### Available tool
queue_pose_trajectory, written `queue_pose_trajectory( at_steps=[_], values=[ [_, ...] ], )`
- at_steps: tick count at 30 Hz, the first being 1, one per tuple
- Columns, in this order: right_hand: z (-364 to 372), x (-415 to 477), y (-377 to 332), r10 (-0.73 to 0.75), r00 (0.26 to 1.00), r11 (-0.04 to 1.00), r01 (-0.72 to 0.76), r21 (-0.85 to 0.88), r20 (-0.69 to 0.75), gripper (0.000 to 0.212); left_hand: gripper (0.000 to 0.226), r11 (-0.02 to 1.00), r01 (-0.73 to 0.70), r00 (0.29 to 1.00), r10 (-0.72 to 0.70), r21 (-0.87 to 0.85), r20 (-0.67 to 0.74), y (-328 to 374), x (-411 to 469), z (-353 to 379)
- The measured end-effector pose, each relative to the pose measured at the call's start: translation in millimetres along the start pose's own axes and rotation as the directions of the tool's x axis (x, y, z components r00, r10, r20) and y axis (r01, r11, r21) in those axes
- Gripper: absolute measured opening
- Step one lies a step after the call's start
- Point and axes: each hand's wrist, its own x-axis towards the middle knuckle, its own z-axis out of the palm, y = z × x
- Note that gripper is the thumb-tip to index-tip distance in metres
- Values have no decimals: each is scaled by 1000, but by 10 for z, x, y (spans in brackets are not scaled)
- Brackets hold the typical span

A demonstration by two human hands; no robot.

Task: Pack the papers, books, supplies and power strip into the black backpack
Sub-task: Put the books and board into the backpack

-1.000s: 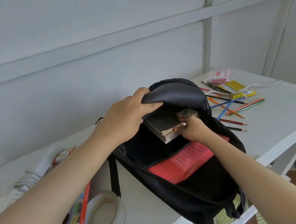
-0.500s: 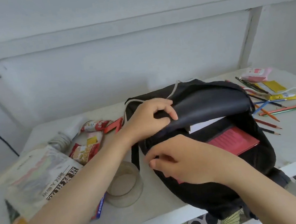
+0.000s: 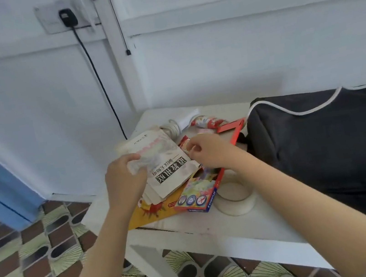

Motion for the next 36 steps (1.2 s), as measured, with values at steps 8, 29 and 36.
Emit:
queue_pose_trajectory(
  at_steps=[8, 29, 36],
  values=[
    [381, 476, -1, 80, 997, 995, -81, 53, 24, 40, 90, 891, 315, 948, -281, -328, 149, -361, 23, 117],
    [245, 327, -321, -13, 966, 847, 148, 511, -259, 10, 28, 829, -285, 934, 128, -481, -333, 133, 223, -8],
    [242, 199, -430, -64, 959, 786, 219, 578, -276, 31, 39, 674, -246, 969, 174, -696, -174, 116, 151, -64]
  ],
)
